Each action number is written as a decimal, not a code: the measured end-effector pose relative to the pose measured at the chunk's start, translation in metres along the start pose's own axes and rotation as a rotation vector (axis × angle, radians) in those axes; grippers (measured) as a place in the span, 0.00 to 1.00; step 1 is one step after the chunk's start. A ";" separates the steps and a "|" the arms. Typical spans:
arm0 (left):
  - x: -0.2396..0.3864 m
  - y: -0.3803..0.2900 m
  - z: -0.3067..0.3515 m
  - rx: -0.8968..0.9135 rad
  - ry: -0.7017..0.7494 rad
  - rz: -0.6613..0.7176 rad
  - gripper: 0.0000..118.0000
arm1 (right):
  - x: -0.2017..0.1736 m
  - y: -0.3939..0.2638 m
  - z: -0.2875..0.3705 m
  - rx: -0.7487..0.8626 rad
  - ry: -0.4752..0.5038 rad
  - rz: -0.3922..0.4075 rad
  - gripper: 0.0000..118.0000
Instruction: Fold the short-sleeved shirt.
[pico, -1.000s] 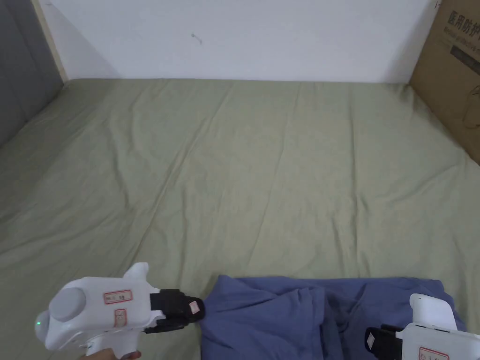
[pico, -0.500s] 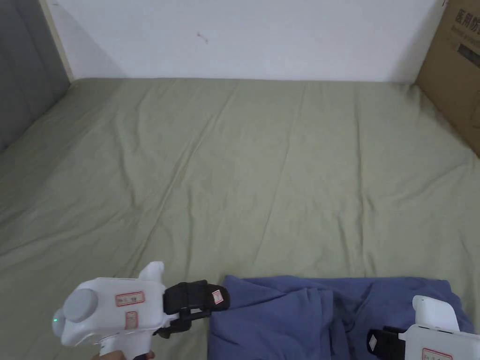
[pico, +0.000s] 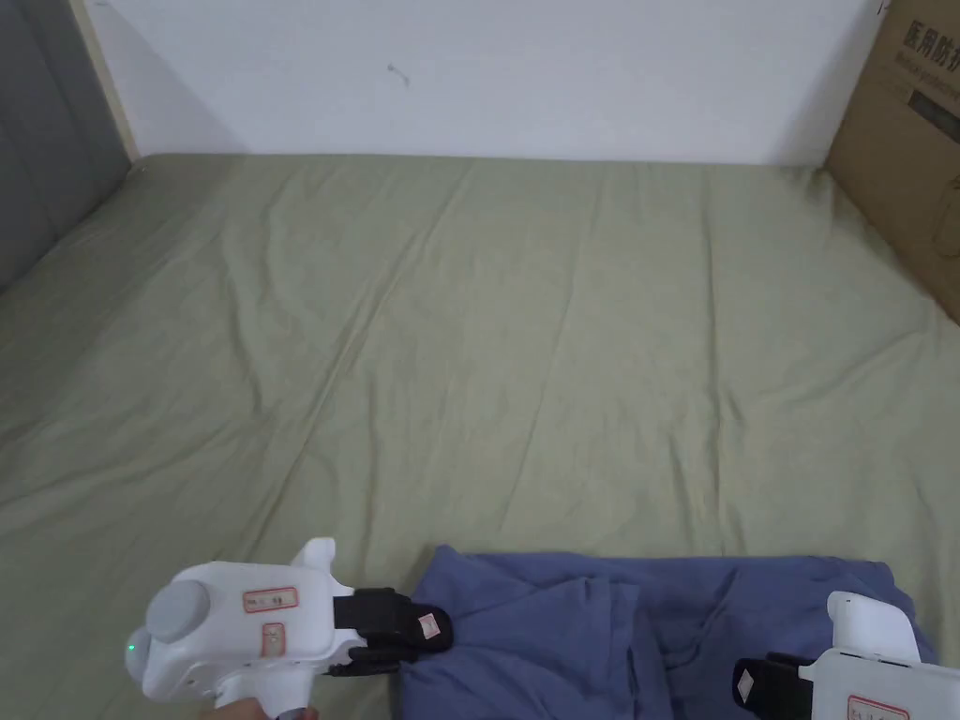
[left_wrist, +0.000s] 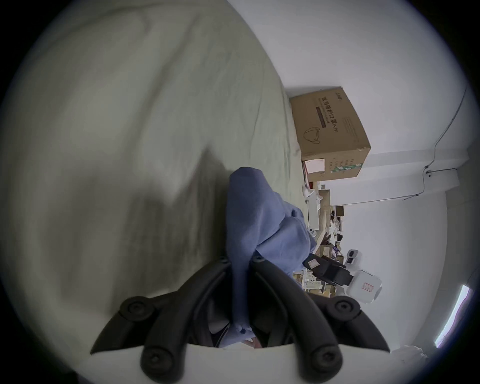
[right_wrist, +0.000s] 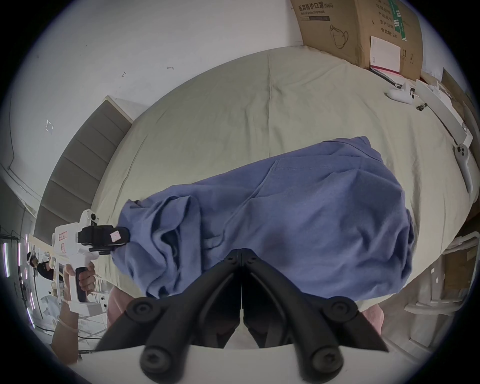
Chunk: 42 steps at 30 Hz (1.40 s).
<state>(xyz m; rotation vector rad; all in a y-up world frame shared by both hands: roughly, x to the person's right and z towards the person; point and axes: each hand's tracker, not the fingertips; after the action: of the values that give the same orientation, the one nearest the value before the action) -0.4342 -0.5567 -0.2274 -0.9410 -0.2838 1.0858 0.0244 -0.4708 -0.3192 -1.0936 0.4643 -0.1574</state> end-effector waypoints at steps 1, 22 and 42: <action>-0.001 0.003 0.008 -0.001 0.005 -0.006 0.06 | 0.000 0.001 0.000 -0.001 -0.001 0.002 0.00; 0.050 0.003 0.171 0.246 0.309 -0.037 0.06 | 0.003 -0.003 0.003 0.013 0.033 -0.018 0.00; 0.197 -0.013 -0.086 -0.149 0.243 -0.417 0.44 | 0.072 -0.011 0.036 0.086 -0.010 -0.146 0.00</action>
<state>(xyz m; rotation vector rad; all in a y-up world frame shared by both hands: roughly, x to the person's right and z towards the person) -0.2790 -0.4357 -0.3146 -1.0776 -0.3452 0.5682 0.1051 -0.4716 -0.3164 -1.0437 0.3656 -0.2980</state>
